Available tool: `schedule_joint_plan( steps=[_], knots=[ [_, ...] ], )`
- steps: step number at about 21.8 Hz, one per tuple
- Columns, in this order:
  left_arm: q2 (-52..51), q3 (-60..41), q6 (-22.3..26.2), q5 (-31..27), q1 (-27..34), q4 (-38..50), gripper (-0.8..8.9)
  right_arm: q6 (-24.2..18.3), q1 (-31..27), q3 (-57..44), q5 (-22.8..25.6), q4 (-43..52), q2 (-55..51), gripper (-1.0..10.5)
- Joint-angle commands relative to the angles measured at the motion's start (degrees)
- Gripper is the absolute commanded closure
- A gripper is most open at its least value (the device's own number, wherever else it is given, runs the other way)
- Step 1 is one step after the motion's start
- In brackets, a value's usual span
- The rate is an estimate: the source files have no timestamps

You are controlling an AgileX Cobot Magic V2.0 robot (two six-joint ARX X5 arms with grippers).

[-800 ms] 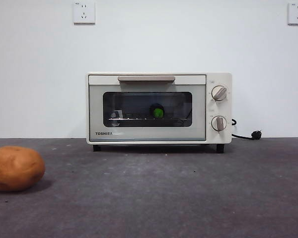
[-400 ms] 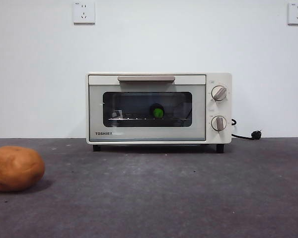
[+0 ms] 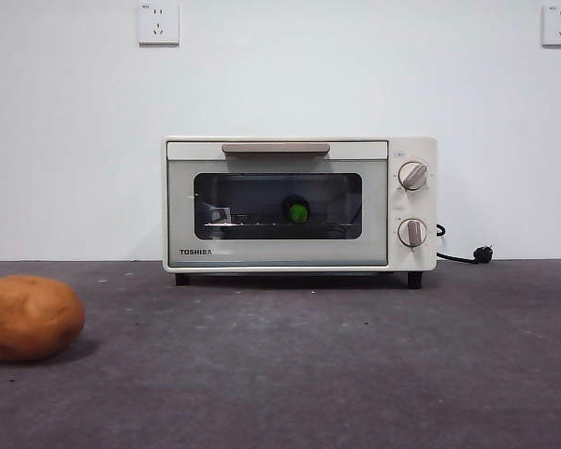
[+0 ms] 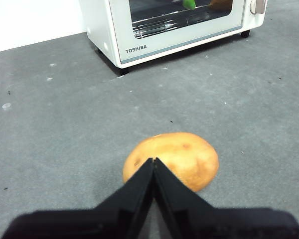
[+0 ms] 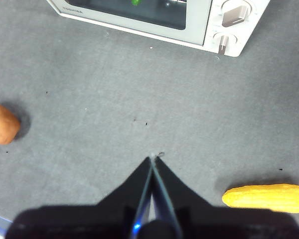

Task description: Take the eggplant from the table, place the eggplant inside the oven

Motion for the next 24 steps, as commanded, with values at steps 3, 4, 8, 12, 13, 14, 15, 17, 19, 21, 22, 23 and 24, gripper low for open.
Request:
schedule_joint_plan(
  steps=[3,4,8,12,13,14,15,17,19,21,22,23,24],
  knots=[
    [0.07,-0.48,-0.44,0.04,-0.13,0.42,8.17,0.55,0.04,0.2,0.07,0.37,0.31,9.5],
    [0.07,-0.48,-0.44,0.02,-0.15,0.42,8.18,0.55,0.04,0.2,0.07,0.37,0.31,9.5],
    [0.07,-0.48,-0.44,0.02,-0.15,0.42,8.18,-0.07,0.04,0.2,0.07,0.37,0.31,9.5],
    [0.07,-0.48,-0.44,0.02,-0.15,0.42,8.18,-1.86,-0.5,0.2,4.57,1.36,-0.22,9.5],
    [0.07,-0.48,-0.44,0.02,-0.13,0.42,8.17,-2.69,-0.5,0.2,5.95,1.53,-0.68,9.5],
    [0.07,-0.48,-0.44,0.04,-0.15,0.42,8.17,-3.17,-0.48,0.2,6.32,1.7,-1.31,9.5],
    [0.07,-0.48,-0.44,0.04,-0.15,0.42,8.18,-3.08,-0.48,0.2,6.23,1.86,-2.01,9.5],
    [0.07,-0.48,-0.44,0.02,-0.13,0.42,8.17,-2.73,-0.5,0.2,6.23,2.21,-3.82,9.5],
    [0.07,-0.48,-0.44,0.04,-0.15,0.42,8.18,-2.89,-0.5,0.2,6.27,3.04,-6.1,9.5],
    [0.07,-0.48,-0.44,0.04,-0.13,0.42,8.18,-3.06,-0.87,0.2,6.32,4.61,-8.44,9.5],
    [0.07,-0.48,-0.44,0.04,-0.15,0.42,8.17,-3.15,-1.33,0.2,6.45,5.31,-9.64,9.5],
    [0.07,-0.48,-0.44,0.02,-0.15,0.42,8.18,-3.28,-2.05,0.2,6.45,6.12,-10.95,9.5],
    [0.07,-0.48,-0.44,0.04,-0.13,0.42,8.17,-3.32,-2.8,0.2,6.45,6.43,-12.24,9.5]
  ],
)
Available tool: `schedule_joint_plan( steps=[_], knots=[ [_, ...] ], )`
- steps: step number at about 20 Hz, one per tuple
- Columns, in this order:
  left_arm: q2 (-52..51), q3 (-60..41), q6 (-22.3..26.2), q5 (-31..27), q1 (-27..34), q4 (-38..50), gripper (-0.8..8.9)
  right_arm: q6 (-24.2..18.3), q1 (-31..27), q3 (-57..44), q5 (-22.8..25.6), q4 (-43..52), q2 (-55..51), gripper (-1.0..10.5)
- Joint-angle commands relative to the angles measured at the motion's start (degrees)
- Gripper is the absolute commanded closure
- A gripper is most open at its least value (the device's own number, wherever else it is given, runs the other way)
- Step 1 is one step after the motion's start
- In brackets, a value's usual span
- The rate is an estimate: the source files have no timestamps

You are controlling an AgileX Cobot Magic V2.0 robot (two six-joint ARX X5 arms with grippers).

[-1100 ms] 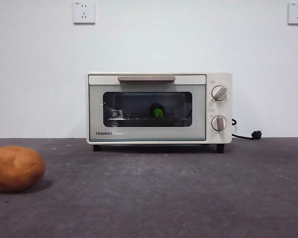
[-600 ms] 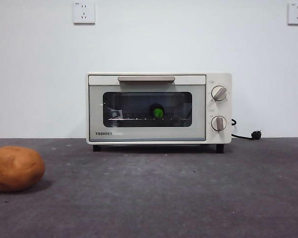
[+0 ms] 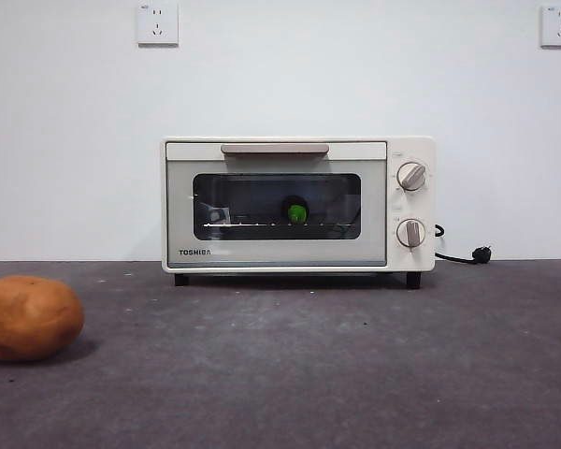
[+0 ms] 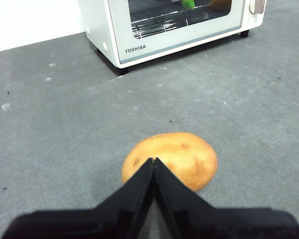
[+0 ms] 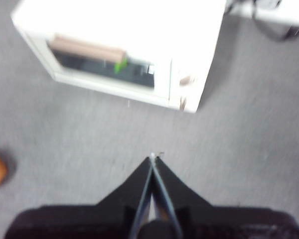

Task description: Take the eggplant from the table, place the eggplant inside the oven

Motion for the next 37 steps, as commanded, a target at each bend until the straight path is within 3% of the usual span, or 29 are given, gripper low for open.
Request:
schedule_joint_plan(
  steps=[1,10,26,30,37],
  knots=[
    [-0.02,-0.48,-0.44,0.04,-0.15,0.42,8.17,-0.5,-1.7,0.2,0.24,0.48,-2.8,9.5],
    [-0.02,-0.48,-0.44,0.02,-0.15,0.42,8.18,-0.48,-7.48,0.2,0.24,-2.08,-14.73,9.5],
    [-0.02,-0.48,-0.44,0.02,-0.15,0.42,8.17,-0.48,-7.5,-1.25,0.26,-4.48,-33.44,9.5],
    [-0.02,-0.48,-0.44,0.04,-0.15,0.42,8.17,-0.48,-7.5,-10.67,0.26,2.86,-40.52,9.5],
    [-0.02,-0.48,-0.44,0.04,-0.15,0.42,8.18,-0.63,-10.8,-38.49,2.27,25.7,-55.52,9.5]
  ],
)
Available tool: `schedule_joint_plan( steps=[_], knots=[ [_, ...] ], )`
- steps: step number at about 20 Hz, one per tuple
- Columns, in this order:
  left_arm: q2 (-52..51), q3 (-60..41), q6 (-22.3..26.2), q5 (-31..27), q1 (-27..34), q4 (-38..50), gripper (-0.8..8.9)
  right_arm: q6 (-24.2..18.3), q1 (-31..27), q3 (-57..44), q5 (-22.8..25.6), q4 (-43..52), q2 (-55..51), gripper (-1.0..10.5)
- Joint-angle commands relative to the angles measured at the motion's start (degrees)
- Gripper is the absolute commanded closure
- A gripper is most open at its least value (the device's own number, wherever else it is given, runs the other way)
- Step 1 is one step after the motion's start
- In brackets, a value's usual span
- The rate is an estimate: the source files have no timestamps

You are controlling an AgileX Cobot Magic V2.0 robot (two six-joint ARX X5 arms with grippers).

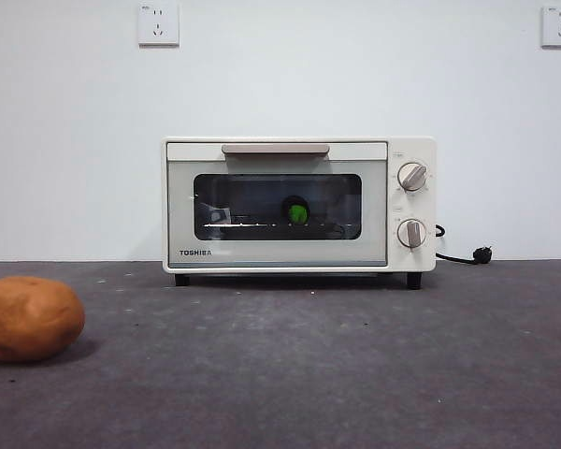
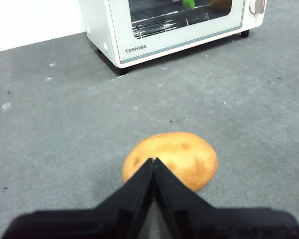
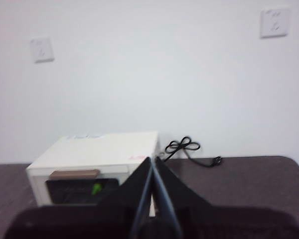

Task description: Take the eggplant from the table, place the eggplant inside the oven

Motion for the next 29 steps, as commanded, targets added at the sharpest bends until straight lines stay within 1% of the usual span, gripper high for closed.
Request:
schedule_joint_plan(
  steps=[1,7,10,12,13,16,21,26,29],
  knots=[
    [-0.02,-0.48,-0.42,0.02,-0.13,0.42,8.18,-0.57,-1.36,-9.97,0.61,6.8,-3.48,9.5],
    [-0.02,-0.48,-0.42,0.02,-0.13,0.42,8.18,-0.33,-4.48,-33.03,0.68,18.58,-12.26,9.5],
    [-0.02,-0.48,-0.42,0.04,-0.13,0.42,8.18,-0.09,-5.57,-44.39,0.68,26.84,-17.7,9.5],
    [-0.02,-0.48,-0.42,0.02,-0.13,0.42,8.17,-0.04,-6.49,-50.99,0.68,32.22,-20.96,9.5],
    [-0.02,-0.48,-0.42,0.02,-0.13,0.44,8.18,0.04,-7.02,-53.22,0.72,33.53,-20.9,9.5],
    [0.39,-0.48,-0.42,0.02,-0.13,0.5,8.17,0.07,-9.31,-58.88,0.7,33.86,-20.9,9.5],
    [1.16,-0.48,-0.42,0.04,-0.13,0.42,8.17,0.11,-13.31,-65.37,0.48,34.03,-20.9,9.5],
    [1.36,-0.48,-0.42,0.02,-0.13,0.44,8.17,3.26,-15.91,-70.82,0.48,34.14,-20.92,9.5],
    [1.38,-0.48,-0.42,0.02,-0.13,0.44,8.17,3.56,-17.0,-72.26,-0.24,37.11,-20.92,9.5]
  ],
)
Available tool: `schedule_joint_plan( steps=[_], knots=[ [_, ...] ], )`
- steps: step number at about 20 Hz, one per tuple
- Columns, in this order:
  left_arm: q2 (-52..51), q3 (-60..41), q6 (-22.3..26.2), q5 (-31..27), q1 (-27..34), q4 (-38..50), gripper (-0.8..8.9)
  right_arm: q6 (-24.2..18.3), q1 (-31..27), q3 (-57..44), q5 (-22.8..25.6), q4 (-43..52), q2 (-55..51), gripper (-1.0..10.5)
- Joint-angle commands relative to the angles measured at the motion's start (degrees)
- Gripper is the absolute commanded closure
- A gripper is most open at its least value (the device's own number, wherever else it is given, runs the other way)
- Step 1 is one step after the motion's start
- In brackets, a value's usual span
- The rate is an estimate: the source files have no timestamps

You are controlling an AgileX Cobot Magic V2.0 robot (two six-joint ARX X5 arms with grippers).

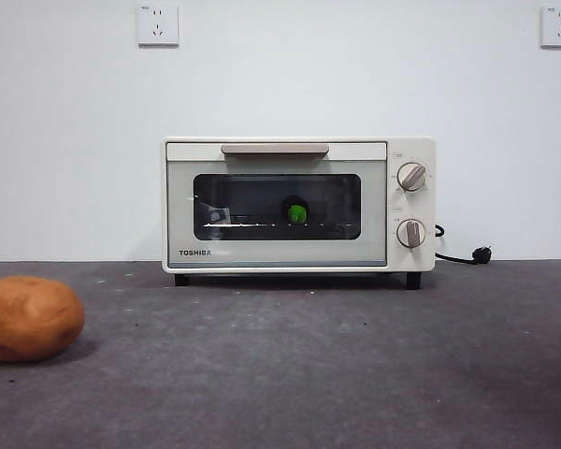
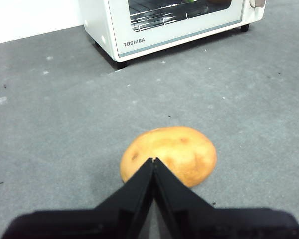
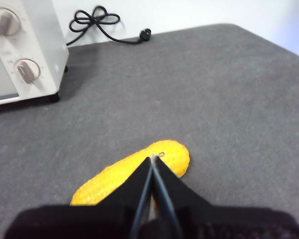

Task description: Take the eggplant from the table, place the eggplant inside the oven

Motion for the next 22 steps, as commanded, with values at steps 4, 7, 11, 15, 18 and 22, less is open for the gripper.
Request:
schedule_joint_plan(
  steps=[4,7,11,15,18,22],
  knots=[
    [0.13,-0.48,-0.42,0.02,-0.13,0.44,8.18,0.87,-1.79,-0.92,-0.33,1.62,-0.2,9.5],
    [0.17,-0.48,-0.39,0.0,-0.13,0.44,8.18,0.94,-2.16,-1.33,-0.37,2.84,-0.2,9.5],
    [0.17,-0.48,-0.42,0.0,-0.13,0.44,8.17,0.94,-2.12,-1.49,-0.33,3.19,-0.2,9.5],
    [0.17,-0.48,-0.42,0.0,-0.13,0.44,8.17,0.94,-2.08,-1.46,-0.33,3.08,-0.15,9.5],
    [0.17,-0.48,-0.42,0.02,-0.13,0.44,8.17,0.94,-2.08,-1.44,-0.33,3.02,-0.11,9.5],
    [0.17,-0.48,-0.42,0.0,-0.13,0.44,8.18,0.94,-2.08,-1.42,-0.33,2.99,-0.11,9.5]
  ],
)
